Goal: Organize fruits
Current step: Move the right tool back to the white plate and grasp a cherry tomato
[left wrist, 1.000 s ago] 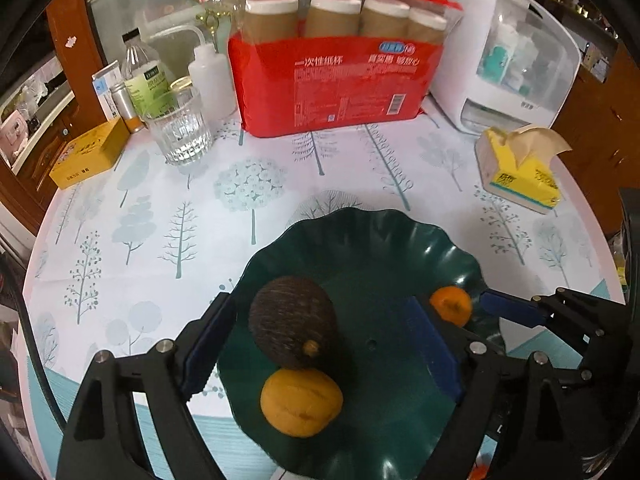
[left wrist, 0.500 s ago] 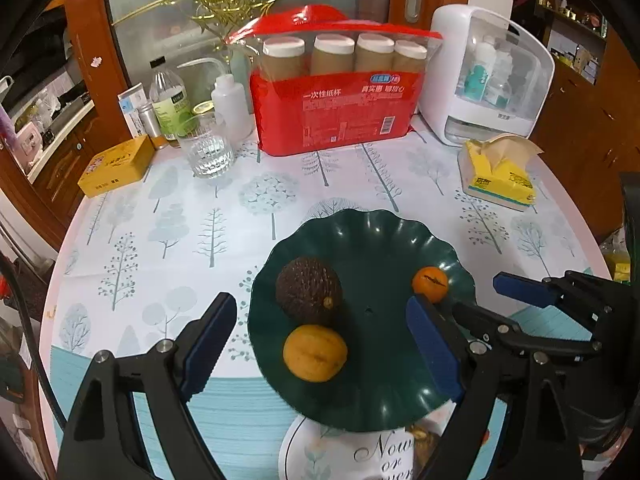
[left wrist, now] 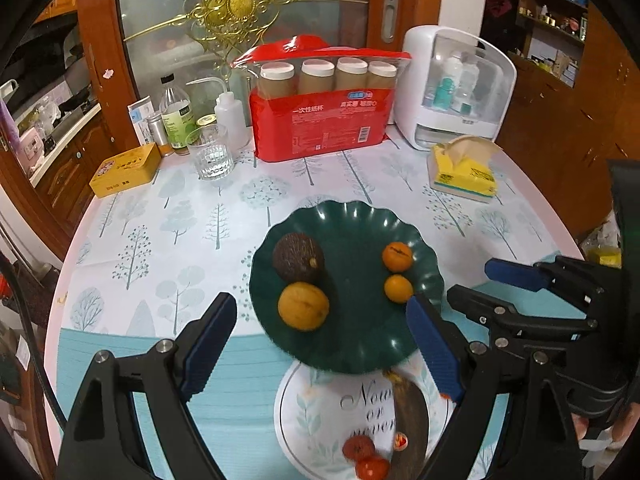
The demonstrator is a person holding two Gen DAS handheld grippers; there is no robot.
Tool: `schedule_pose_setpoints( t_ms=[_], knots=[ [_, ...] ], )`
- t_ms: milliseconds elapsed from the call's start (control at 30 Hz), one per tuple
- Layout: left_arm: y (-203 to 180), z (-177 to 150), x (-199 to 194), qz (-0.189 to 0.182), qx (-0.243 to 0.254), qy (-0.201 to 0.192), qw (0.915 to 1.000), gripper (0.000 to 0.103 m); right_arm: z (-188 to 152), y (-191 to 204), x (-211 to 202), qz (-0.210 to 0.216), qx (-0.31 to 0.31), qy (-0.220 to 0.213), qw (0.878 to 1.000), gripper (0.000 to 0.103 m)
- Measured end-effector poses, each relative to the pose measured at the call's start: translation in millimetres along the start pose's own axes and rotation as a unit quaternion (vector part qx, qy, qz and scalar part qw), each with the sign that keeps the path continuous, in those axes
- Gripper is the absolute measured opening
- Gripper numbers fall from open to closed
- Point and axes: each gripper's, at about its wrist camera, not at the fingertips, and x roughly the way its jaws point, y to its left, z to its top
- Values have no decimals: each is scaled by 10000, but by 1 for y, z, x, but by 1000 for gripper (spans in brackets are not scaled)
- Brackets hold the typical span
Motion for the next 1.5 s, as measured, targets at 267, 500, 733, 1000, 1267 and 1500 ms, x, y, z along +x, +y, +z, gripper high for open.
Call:
schedule_pose_setpoints(
  t_ms=[267, 500, 733, 1000, 1267, 1500],
  knots=[
    [-5, -49, -29, -76, -8, -7, 10000, 86, -45, 16, -35, 197, -160, -175, 9995, 48],
    [-11, -101, -45, -129, 39, -47, 9999, 86, -94, 13, -53, 429, -96, -197, 9988, 48],
    [-31, -146, -45, -192, 262, -33, 9995, 86, -148, 6, -53, 252, -135, -99, 9995, 48],
    [-49, -189, -23, -320, 514, 266, 9978, 86, -192, -3, -35, 266, -32, 223, 9994, 48],
    [-46, -215, -3, -705, 175, 777, 9943, 86, -203, -1, -25, 232, -244, 283, 9990, 48],
    [-53, -216, -5, -1076, 188, 780, 9909, 84, -210, 12, -13, 363, -650, 466, 9961, 48]
  ],
)
